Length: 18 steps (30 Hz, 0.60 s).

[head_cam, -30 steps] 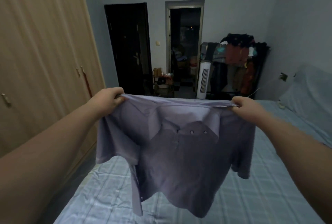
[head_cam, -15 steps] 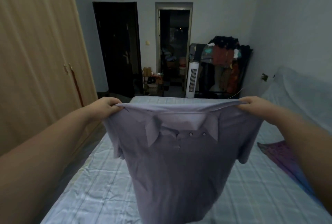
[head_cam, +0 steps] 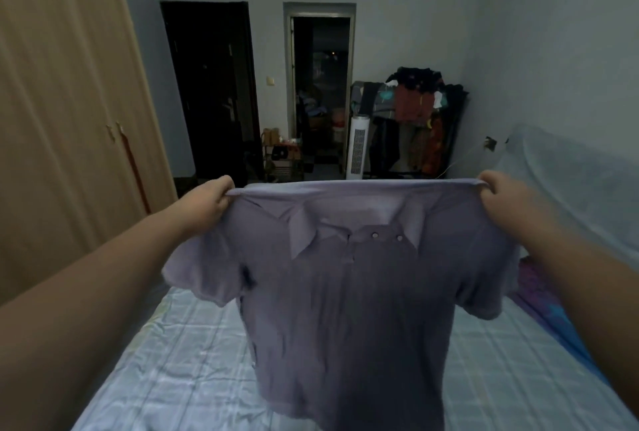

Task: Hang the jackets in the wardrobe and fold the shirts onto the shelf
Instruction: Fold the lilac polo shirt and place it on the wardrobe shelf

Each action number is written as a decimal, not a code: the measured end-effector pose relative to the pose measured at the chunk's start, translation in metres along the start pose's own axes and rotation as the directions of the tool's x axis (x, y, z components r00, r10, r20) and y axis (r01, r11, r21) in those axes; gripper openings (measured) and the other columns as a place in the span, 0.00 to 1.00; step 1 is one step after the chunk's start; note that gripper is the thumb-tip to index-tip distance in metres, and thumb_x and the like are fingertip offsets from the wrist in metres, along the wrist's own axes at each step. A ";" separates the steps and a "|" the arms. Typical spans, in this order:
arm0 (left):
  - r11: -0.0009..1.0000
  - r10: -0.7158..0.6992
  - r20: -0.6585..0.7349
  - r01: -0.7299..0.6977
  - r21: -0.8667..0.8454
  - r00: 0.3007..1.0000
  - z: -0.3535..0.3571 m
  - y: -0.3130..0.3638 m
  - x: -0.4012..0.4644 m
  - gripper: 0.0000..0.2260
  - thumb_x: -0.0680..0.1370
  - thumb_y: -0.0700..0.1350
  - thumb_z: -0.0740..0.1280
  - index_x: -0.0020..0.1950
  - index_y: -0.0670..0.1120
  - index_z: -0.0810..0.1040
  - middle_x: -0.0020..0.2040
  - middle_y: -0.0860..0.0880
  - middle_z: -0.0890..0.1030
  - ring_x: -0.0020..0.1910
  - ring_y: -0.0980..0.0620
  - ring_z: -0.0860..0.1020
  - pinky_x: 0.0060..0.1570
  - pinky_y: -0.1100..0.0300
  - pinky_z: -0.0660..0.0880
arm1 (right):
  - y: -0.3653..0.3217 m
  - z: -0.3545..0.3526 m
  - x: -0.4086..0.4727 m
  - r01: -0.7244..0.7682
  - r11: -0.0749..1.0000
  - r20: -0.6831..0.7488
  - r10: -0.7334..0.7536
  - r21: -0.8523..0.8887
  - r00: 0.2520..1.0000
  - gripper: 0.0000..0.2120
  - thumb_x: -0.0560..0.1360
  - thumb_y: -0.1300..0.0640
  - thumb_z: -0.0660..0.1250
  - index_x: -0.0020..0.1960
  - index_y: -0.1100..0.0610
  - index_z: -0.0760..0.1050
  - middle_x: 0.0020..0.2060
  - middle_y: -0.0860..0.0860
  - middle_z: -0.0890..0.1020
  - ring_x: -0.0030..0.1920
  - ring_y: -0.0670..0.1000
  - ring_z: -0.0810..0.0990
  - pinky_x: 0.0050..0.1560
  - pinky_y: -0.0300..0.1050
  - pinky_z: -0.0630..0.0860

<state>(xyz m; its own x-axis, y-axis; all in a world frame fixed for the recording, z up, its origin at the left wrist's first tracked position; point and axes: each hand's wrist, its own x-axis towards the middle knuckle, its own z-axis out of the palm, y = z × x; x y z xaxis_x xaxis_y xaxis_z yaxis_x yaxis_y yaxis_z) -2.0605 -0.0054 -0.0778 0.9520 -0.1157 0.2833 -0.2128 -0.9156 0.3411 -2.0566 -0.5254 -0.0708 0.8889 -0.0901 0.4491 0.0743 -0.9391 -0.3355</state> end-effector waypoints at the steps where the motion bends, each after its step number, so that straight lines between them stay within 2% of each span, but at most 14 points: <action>1: 1.000 0.026 0.007 -0.025 -0.008 1.000 -0.001 0.000 0.000 0.07 0.82 0.47 0.60 0.46 0.47 0.71 0.42 0.46 0.76 0.42 0.45 0.76 0.40 0.52 0.70 | 0.003 -0.003 -0.001 -0.005 1.000 -0.026 0.005 -0.007 1.000 0.11 0.81 0.58 0.56 0.39 0.53 0.67 0.38 0.55 0.76 0.42 0.58 0.76 0.41 0.50 0.68; 4: 0.997 0.042 0.021 -0.041 -0.066 0.999 -0.004 0.002 -0.003 0.08 0.80 0.49 0.65 0.45 0.46 0.73 0.41 0.47 0.77 0.41 0.48 0.76 0.39 0.54 0.69 | 0.008 -0.010 -0.007 -0.015 0.997 -0.026 0.013 -0.074 1.000 0.11 0.80 0.58 0.58 0.38 0.55 0.67 0.37 0.58 0.76 0.39 0.57 0.74 0.39 0.50 0.67; 7: 0.965 0.073 0.087 -0.048 -0.258 0.994 -0.009 0.001 -0.008 0.12 0.75 0.50 0.72 0.47 0.43 0.75 0.42 0.47 0.78 0.40 0.53 0.75 0.40 0.59 0.70 | 0.006 -0.011 -0.016 -0.028 1.000 -0.025 0.028 -0.011 0.999 0.12 0.78 0.59 0.59 0.36 0.58 0.68 0.33 0.58 0.73 0.36 0.56 0.71 0.34 0.47 0.62; 9: 0.899 0.093 0.118 -0.033 -0.438 0.989 -0.011 -0.001 -0.012 0.15 0.73 0.48 0.71 0.49 0.37 0.75 0.43 0.47 0.76 0.41 0.55 0.74 0.38 0.66 0.70 | 0.008 -0.012 -0.019 -0.052 0.986 0.057 0.043 0.159 0.997 0.12 0.77 0.63 0.62 0.35 0.61 0.71 0.32 0.59 0.74 0.37 0.55 0.71 0.34 0.46 0.63; 10: 0.875 0.088 0.111 -0.024 -0.484 0.990 -0.011 -0.004 -0.014 0.14 0.75 0.45 0.71 0.50 0.35 0.75 0.42 0.46 0.75 0.42 0.54 0.73 0.37 0.69 0.69 | 0.009 -0.013 -0.020 -0.095 0.950 0.125 0.060 0.296 0.990 0.12 0.77 0.66 0.63 0.34 0.60 0.73 0.32 0.57 0.75 0.38 0.54 0.72 0.36 0.46 0.64; 12: 0.878 0.058 0.067 -0.019 -0.479 0.996 -0.008 -0.011 -0.018 0.06 0.79 0.39 0.68 0.49 0.36 0.76 0.42 0.46 0.75 0.43 0.52 0.73 0.40 0.67 0.69 | 0.008 -0.019 -0.027 -0.220 0.820 0.270 0.084 0.528 0.959 0.16 0.75 0.70 0.65 0.33 0.56 0.80 0.31 0.50 0.79 0.38 0.53 0.75 0.39 0.45 0.70; 13: 0.897 0.038 0.028 -0.022 -0.442 0.999 -0.006 -0.016 -0.019 0.04 0.80 0.40 0.67 0.48 0.39 0.77 0.42 0.47 0.76 0.42 0.52 0.73 0.43 0.63 0.70 | 0.008 -0.021 -0.030 -0.273 0.772 0.344 0.075 0.574 0.936 0.17 0.74 0.70 0.65 0.33 0.54 0.82 0.31 0.49 0.80 0.37 0.52 0.77 0.40 0.44 0.73; 15: 0.933 0.005 -0.063 -0.027 -0.360 0.998 -0.003 -0.023 -0.022 0.03 0.79 0.41 0.67 0.45 0.47 0.77 0.42 0.49 0.78 0.42 0.53 0.75 0.45 0.56 0.71 | 0.005 -0.025 -0.037 -0.332 0.710 0.449 0.025 0.621 0.893 0.12 0.74 0.67 0.67 0.36 0.56 0.82 0.35 0.53 0.80 0.34 0.49 0.81 0.37 0.39 0.78; 16: 0.938 -0.006 -0.107 -0.032 -0.345 0.994 -0.002 -0.024 -0.025 0.04 0.79 0.41 0.67 0.45 0.48 0.77 0.42 0.48 0.78 0.41 0.52 0.75 0.45 0.56 0.71 | 0.001 -0.027 -0.041 -0.349 0.684 0.478 0.002 0.640 0.878 0.07 0.74 0.62 0.69 0.38 0.57 0.81 0.37 0.54 0.80 0.33 0.46 0.81 0.35 0.35 0.78; 17: 0.932 -0.010 -0.146 -0.043 -0.359 0.989 -0.001 -0.023 -0.029 0.04 0.79 0.41 0.67 0.45 0.48 0.78 0.42 0.47 0.79 0.41 0.52 0.75 0.44 0.57 0.70 | 0.001 -0.027 -0.044 -0.340 0.683 0.476 -0.013 0.646 0.880 0.07 0.72 0.53 0.73 0.39 0.57 0.81 0.37 0.53 0.81 0.33 0.44 0.81 0.34 0.33 0.77; 18: 0.923 -0.010 -0.171 -0.057 -0.381 0.985 -0.001 -0.020 -0.034 0.03 0.79 0.40 0.67 0.46 0.46 0.78 0.42 0.45 0.79 0.41 0.52 0.75 0.44 0.58 0.70 | 0.001 -0.025 -0.047 -0.294 0.698 0.439 -0.034 0.653 0.898 0.13 0.67 0.46 0.77 0.39 0.56 0.82 0.36 0.50 0.81 0.34 0.43 0.80 0.35 0.31 0.76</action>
<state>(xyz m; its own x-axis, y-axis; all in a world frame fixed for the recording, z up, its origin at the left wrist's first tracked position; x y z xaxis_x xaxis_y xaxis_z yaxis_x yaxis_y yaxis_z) -2.0885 0.0172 -0.0934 0.9023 -0.0388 0.4293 -0.3343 -0.6918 0.6401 -2.1096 -0.5309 -0.0712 0.9941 0.0962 0.0509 0.0863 -0.4121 -0.9070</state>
